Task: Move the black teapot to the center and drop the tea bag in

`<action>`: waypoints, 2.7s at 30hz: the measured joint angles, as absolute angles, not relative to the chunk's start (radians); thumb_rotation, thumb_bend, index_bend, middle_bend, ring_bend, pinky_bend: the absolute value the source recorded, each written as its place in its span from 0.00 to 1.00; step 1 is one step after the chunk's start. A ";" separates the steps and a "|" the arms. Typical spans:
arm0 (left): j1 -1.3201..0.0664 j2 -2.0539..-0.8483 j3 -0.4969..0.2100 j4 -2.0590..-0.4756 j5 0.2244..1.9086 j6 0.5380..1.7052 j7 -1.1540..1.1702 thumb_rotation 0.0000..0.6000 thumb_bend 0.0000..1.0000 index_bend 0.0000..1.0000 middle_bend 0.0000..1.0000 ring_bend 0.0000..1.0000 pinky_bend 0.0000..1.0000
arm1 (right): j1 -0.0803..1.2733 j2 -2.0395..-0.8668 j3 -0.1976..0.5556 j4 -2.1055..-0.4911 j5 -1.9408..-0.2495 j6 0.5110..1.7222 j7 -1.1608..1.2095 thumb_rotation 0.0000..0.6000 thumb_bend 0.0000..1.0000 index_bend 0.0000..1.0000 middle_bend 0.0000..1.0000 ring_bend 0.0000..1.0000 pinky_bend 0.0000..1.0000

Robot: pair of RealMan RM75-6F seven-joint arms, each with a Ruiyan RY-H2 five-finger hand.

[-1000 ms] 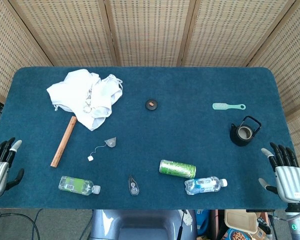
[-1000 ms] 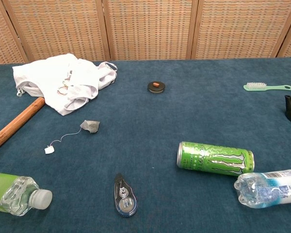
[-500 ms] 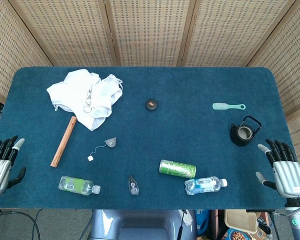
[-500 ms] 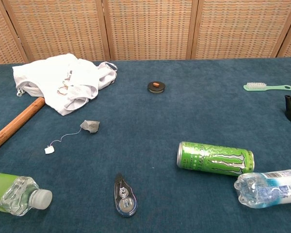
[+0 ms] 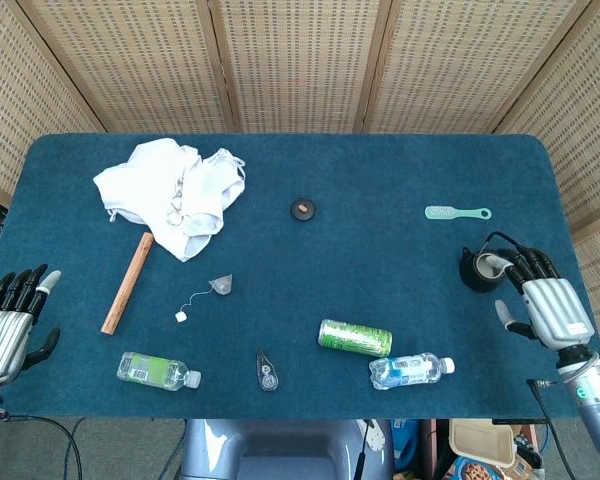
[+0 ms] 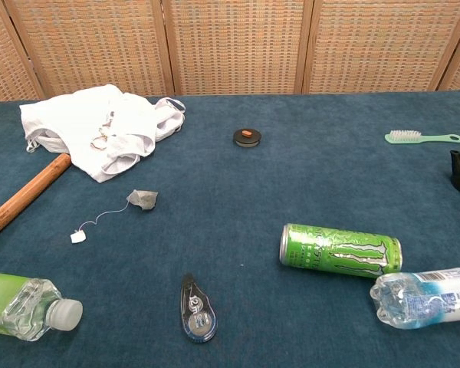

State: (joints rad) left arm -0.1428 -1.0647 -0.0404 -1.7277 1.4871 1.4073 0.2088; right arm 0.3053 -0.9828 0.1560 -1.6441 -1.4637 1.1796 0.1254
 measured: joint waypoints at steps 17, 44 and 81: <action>-0.166 -1.043 -0.043 -1.767 1.496 1.393 0.230 1.00 0.43 0.00 0.00 0.00 0.00 | 0.481 -1.021 0.204 -1.456 -1.348 0.923 0.236 1.00 0.74 0.24 0.30 0.07 0.11; -0.175 -1.022 -0.038 -1.779 1.505 1.394 0.223 1.00 0.43 0.00 0.00 0.00 0.00 | 0.651 -1.147 0.193 -1.112 -1.097 0.534 0.193 1.00 0.75 0.25 0.30 0.07 0.11; -0.160 -1.013 -0.020 -1.790 1.513 1.409 0.224 1.00 0.43 0.00 0.00 0.00 0.00 | 0.785 -1.301 0.122 -0.788 -0.977 0.248 0.105 1.00 0.75 0.25 0.31 0.07 0.11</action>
State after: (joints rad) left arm -0.1604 -1.0127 -0.0204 -1.7897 1.5128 1.4088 0.2242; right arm 0.7845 -1.3005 0.1216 -0.7885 -0.9770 0.2482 0.1054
